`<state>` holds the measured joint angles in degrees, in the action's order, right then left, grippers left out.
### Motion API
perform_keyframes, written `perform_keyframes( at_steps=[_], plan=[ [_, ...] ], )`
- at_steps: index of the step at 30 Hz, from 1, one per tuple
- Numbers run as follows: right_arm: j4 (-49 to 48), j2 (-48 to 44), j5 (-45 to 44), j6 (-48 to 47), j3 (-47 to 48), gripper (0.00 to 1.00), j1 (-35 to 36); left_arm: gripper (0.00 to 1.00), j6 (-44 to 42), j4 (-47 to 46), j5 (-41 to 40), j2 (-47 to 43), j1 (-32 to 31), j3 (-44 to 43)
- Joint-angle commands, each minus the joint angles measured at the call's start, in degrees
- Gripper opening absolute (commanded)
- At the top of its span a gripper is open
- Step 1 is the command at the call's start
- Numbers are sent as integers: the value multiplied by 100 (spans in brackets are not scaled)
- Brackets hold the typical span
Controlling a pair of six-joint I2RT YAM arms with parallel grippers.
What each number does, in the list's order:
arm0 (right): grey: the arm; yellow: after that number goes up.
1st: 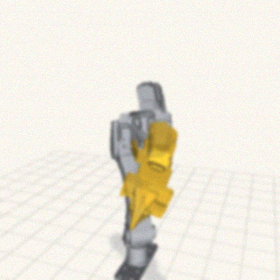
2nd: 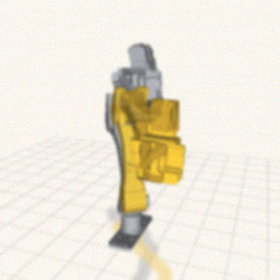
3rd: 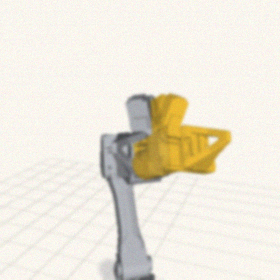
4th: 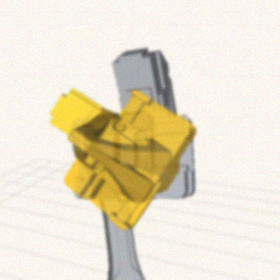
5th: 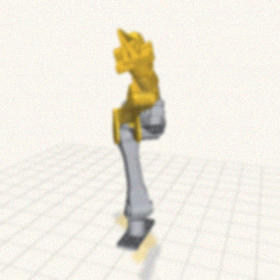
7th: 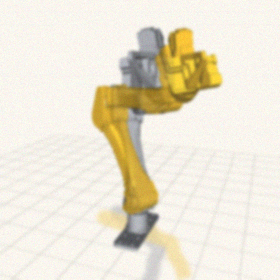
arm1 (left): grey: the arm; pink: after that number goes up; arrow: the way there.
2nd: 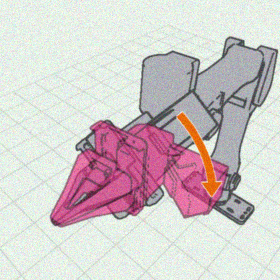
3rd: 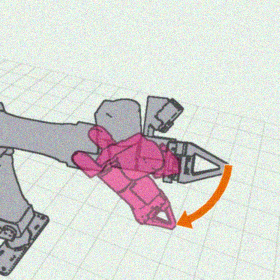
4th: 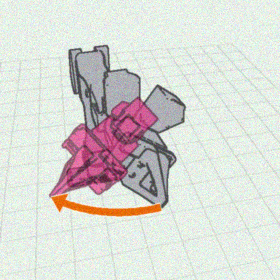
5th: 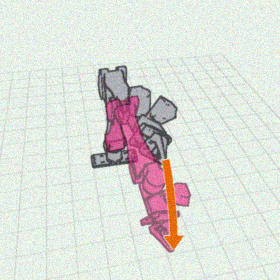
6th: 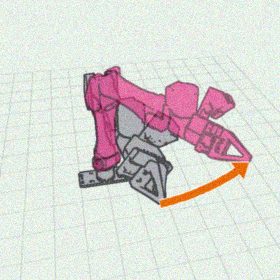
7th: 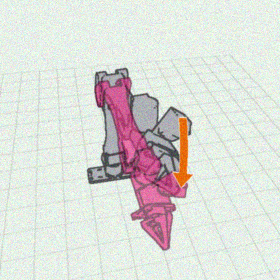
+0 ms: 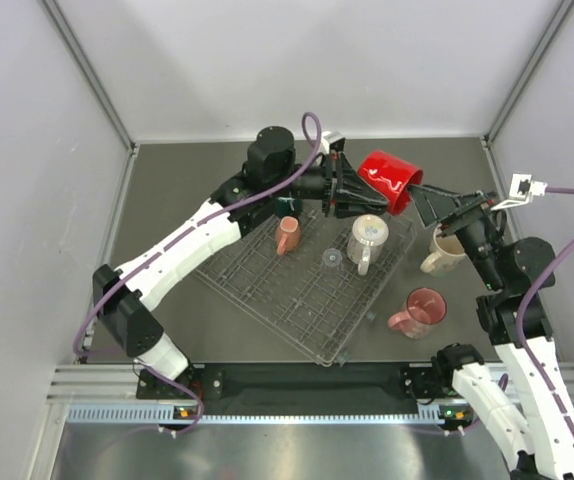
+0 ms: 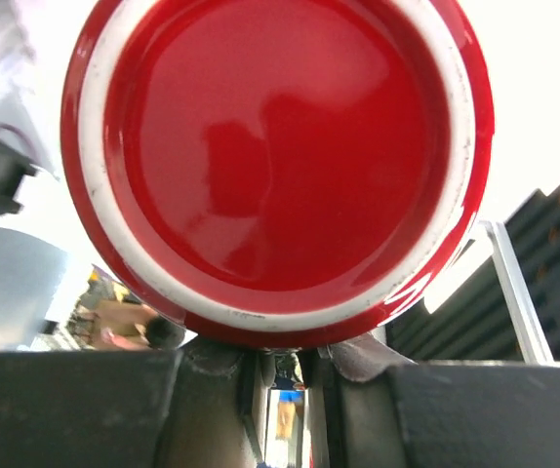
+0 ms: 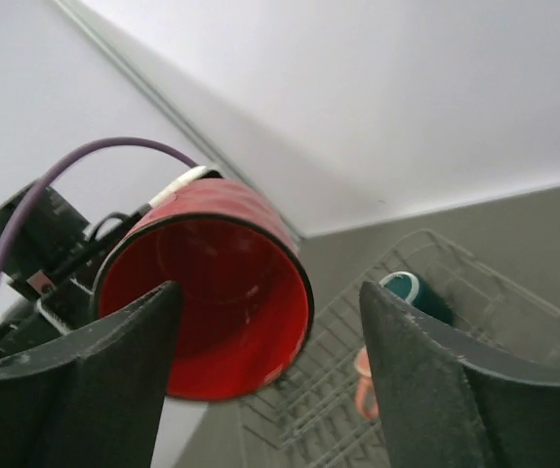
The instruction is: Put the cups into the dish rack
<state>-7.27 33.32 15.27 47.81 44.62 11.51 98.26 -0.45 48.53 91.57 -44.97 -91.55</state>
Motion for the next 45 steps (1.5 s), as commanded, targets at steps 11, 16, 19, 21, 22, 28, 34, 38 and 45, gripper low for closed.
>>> perform_keyframes(
  at_steps=[11, 16, 19, 21, 22, 28, 34, 38, 45],
  plan=[
    [4022, -475, -2467, -1318, 1198, 89, 36, 0, -5912, 4218, -1792, -262, 833, -1112],
    [4154, -441, -2678, -1327, 1233, 93, 27, 0, -7441, 4221, -3278, -727, 368, 65],
    [4155, -379, -2696, -1318, 1198, 94, 36, 0, -7794, 3676, -3997, -1254, 121, 1084],
    [4154, -353, -2722, -1310, 1163, 95, 36, 0, -7857, 3420, -4307, -1510, -99, 1604],
    [4146, -309, -2757, -1292, 1154, 96, 36, 0, -7892, 3402, -4569, -1554, -152, 1718],
    [4102, -151, -2757, -1266, 1137, 97, 27, 0, -8059, 3253, -5565, -1642, -1109, 2395],
    [4075, -159, -2810, -1248, 1119, 98, 36, 0, -8156, 3060, -6118, -1247, -1672, 2712],
    [4084, -256, -2862, -1239, 1101, 99, 27, 0, -8147, 2990, -5979, -852, -1761, 2765],
    [4225, -440, -3012, -1186, 1066, 100, 27, 0, -8085, 2471, -6031, -448, -1849, 2976]
  ],
)
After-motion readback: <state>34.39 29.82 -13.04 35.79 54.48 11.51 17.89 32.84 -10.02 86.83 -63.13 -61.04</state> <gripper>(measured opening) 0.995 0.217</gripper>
